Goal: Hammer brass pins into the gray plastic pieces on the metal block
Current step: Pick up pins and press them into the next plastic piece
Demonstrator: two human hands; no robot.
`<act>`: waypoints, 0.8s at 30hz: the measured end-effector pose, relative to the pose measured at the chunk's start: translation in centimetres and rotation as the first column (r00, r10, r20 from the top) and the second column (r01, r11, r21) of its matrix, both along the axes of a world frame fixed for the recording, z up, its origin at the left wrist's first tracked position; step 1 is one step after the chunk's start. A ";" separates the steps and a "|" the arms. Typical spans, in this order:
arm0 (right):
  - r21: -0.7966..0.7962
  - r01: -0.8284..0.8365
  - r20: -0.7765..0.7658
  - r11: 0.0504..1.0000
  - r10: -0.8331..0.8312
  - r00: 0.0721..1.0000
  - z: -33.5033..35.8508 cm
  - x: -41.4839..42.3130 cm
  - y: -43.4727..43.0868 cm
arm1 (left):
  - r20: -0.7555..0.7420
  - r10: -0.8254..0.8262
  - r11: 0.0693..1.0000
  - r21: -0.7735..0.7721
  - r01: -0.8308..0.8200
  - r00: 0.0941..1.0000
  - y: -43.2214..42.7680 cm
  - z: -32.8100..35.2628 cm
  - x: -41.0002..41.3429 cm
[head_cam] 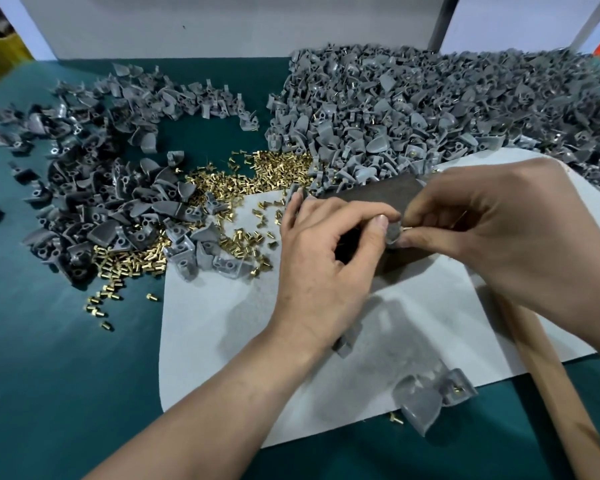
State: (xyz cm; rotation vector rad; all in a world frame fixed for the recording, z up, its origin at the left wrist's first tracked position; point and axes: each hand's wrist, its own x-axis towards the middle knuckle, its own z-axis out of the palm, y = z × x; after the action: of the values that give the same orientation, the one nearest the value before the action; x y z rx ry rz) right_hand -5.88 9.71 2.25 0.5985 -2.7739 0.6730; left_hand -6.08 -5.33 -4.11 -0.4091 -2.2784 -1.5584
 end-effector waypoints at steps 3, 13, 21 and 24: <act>0.007 -0.019 -0.030 1.000 0.019 0.999 0.1 0.2 -0.2 | 0.001 0.005 1.000 0.013 -0.005 1.000 0.0 0.2 0.0; 0.059 -0.089 -0.108 0.994 0.095 0.990 0.0 0.2 -0.2 | 0.039 -0.011 0.997 0.072 0.009 0.999 0.0 0.0 0.0; -0.454 0.071 0.148 0.888 -0.003 0.989 -1.1 -0.2 0.2 | 0.023 -0.004 0.998 0.067 0.002 1.000 0.1 -0.2 -0.1; -0.446 0.065 0.152 0.893 0.004 0.988 -1.3 -0.2 0.0 | 0.037 -0.017 0.997 0.075 0.014 0.999 0.0 -0.3 -0.1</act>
State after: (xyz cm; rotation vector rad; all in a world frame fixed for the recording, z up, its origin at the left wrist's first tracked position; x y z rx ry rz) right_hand -6.07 9.76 0.98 0.4160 -2.6037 1.3511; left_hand -6.17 -5.32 -4.46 -0.3817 -2.2410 -1.6668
